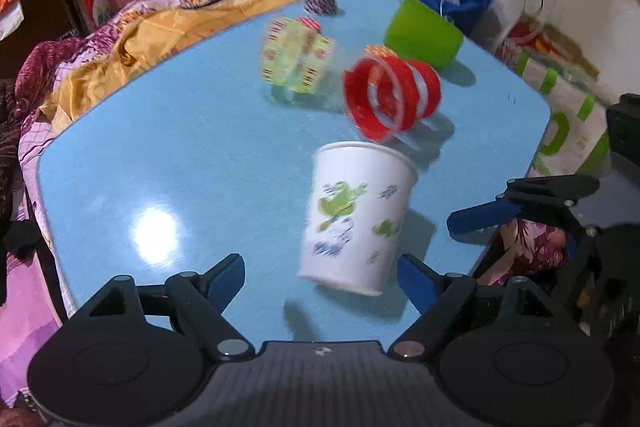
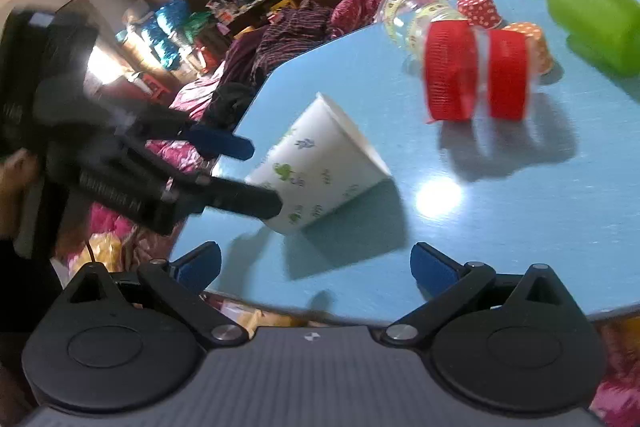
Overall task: Flip cup upright
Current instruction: 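Rotate the held cup upright with the left tool while the right tool approaches it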
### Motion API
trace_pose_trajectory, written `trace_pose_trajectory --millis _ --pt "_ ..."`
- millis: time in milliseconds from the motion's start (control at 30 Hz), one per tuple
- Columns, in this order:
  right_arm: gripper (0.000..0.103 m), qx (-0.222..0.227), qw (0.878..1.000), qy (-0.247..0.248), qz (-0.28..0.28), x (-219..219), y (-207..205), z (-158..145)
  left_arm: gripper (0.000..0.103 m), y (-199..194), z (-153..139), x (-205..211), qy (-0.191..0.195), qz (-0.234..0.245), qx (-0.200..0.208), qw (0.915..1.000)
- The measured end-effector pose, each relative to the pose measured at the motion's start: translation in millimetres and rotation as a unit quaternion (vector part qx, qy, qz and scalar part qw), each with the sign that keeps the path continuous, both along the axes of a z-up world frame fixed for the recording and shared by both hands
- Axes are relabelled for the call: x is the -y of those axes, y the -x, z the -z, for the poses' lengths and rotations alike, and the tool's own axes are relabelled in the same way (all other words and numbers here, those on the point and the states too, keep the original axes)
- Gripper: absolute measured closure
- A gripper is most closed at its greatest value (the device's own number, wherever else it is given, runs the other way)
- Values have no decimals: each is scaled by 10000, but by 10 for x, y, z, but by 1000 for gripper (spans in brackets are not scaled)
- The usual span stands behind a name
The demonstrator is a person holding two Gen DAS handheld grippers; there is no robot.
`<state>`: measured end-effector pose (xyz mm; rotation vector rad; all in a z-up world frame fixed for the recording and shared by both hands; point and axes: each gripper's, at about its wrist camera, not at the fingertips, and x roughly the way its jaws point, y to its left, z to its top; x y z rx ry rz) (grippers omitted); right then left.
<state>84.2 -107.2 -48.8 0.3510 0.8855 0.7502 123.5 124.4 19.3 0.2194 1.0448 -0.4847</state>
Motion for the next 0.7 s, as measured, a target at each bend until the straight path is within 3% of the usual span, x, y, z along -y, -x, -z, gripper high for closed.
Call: trace_pose_trajectory --millis 100,367,700 --pt "1 -245 9993 -21 287 -80 -120 -38 17 46 -16 -264 329 -144 261 9990" --pt "10 -552 9947 514 692 -539 -426 -77 17 314 140 -665 593 -290 898 9938" --pt "20 -494 9844 1578 604 -988 -692 -229 17 442 266 -981 842 -537 1019 9898"
